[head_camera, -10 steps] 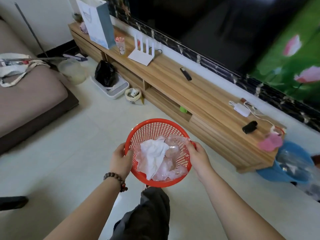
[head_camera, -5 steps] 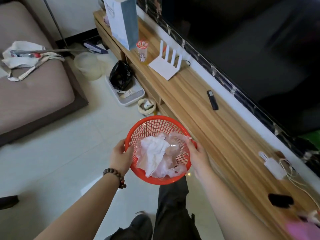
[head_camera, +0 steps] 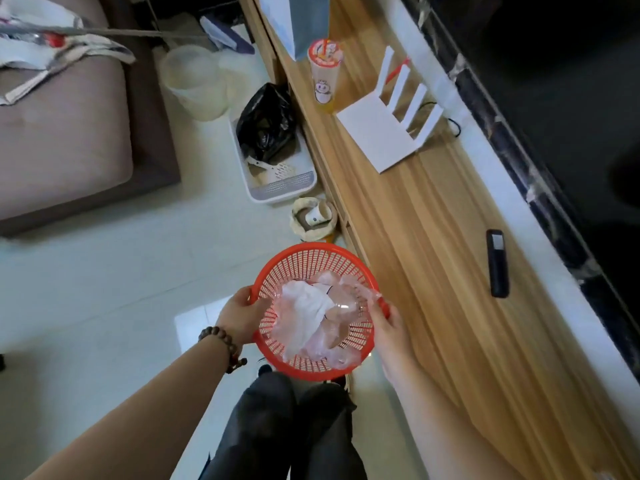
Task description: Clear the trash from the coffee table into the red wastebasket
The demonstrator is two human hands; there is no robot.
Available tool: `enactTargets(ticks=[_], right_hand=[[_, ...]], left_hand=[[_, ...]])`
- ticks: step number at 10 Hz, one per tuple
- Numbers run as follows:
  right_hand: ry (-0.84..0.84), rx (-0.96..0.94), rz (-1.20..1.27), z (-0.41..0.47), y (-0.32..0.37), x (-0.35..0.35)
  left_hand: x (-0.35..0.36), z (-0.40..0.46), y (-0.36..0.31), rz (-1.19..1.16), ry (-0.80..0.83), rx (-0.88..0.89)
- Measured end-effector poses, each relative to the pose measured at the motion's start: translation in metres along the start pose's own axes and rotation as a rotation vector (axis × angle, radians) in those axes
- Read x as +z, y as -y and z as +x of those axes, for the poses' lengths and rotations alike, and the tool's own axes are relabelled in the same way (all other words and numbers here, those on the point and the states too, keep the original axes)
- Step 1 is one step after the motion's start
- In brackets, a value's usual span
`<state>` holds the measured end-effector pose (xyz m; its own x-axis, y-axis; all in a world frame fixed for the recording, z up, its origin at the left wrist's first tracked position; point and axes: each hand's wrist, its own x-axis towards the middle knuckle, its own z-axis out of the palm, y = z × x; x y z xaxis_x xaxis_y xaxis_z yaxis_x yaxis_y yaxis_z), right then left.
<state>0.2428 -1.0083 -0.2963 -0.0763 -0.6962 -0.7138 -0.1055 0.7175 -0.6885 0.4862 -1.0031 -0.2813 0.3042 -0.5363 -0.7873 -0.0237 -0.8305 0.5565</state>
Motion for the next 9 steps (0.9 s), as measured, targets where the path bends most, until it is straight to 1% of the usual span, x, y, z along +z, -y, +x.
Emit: enactTargets(ticks=[1, 2, 3, 4, 5, 6, 7, 8, 9], right_hand=[[0.010, -0.003, -0.031, 0.077, -0.033, 0.021], [-0.078, 0.029, -0.069, 0.154, -0.073, 0.040], [-0.121, 0.049, -0.043, 0.224, -0.113, 0.056], [-0.149, 0.038, -0.105, 0.276, -0.147, 0.069], [-0.182, 0.029, -0.124, 0.311, -0.172, 0.076], [-0.214, -0.004, -0.123, 0.331, -0.185, 0.077], [-0.225, -0.006, -0.093, 0.334, -0.190, 0.077], [-0.247, 0.010, -0.076, 0.315, -0.181, 0.072], [-0.267, 0.039, -0.074, 0.276, -0.160, 0.064]], left_hand=[[0.019, 0.077, 0.021, -0.061, -0.013, -0.035], [0.040, 0.159, 0.050, -0.092, 0.031, -0.040], [0.058, 0.239, 0.073, -0.099, 0.063, -0.001], [0.071, 0.301, 0.085, -0.093, 0.118, 0.002], [0.083, 0.339, 0.095, -0.073, 0.184, -0.003], [0.091, 0.358, 0.104, -0.071, 0.209, 0.041], [0.095, 0.364, 0.109, -0.105, 0.220, 0.040], [0.091, 0.346, 0.105, 0.119, 0.152, 0.048], [0.075, 0.304, 0.088, 0.356, -0.002, 0.061]])
